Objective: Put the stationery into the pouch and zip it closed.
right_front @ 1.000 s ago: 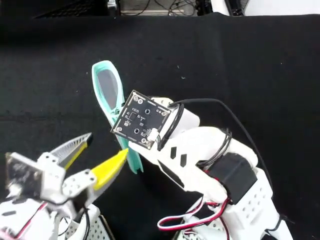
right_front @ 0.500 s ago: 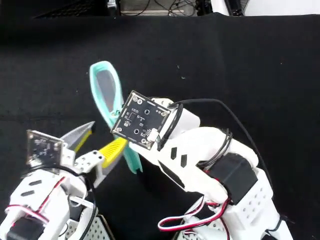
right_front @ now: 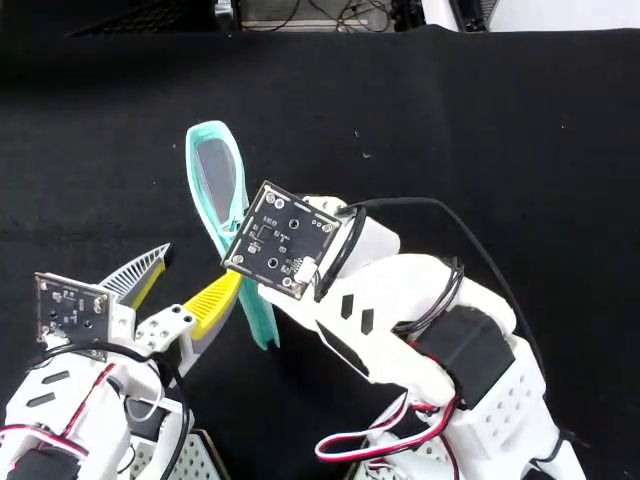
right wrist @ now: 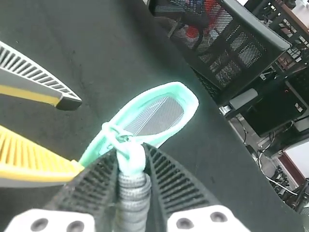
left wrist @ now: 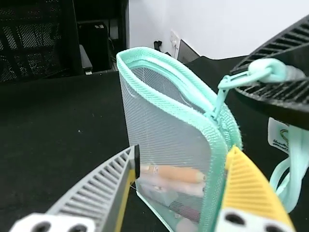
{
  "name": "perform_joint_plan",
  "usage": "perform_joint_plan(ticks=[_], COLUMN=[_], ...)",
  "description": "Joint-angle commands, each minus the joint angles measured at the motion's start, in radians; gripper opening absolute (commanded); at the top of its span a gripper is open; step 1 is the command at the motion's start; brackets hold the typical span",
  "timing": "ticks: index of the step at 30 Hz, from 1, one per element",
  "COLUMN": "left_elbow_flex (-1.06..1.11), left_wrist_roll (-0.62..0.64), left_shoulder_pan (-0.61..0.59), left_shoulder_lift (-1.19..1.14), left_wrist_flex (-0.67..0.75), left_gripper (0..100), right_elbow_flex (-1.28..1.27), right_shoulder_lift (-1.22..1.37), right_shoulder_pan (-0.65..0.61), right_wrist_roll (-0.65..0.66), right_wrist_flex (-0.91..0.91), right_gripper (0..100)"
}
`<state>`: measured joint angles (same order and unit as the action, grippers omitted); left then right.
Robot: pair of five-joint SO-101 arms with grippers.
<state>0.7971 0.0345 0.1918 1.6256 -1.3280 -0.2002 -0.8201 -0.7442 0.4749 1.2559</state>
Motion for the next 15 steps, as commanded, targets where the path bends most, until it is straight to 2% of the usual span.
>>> perform_joint_plan(ticks=[1,5,7,15], left_elbow_flex=[-0.059,-0.160,-0.174,0.062], left_wrist_roll=[-0.006,-0.006,0.012,0.023], left_shoulder_pan=[0.008,0.183,0.266,0.205], left_shoulder_lift=[0.000,0.002,-0.011,-0.115], left_wrist_flex=[-0.032,-0.137,-0.143,0.169], left_gripper=[30,30,30,30], right_elbow_flex=[0.015,0.015,0.015,0.018], right_shoulder_lift=[-0.005,0.001,0.001,-0.005], right_shoulder_pan=[0.015,0.015,0.014,0.015], right_wrist_roll=[0.000,0.000,0.000,0.000], right_wrist_flex=[0.000,-0.008,-0.008,0.000], right_gripper=[1.2,1.2,1.2,1.2])
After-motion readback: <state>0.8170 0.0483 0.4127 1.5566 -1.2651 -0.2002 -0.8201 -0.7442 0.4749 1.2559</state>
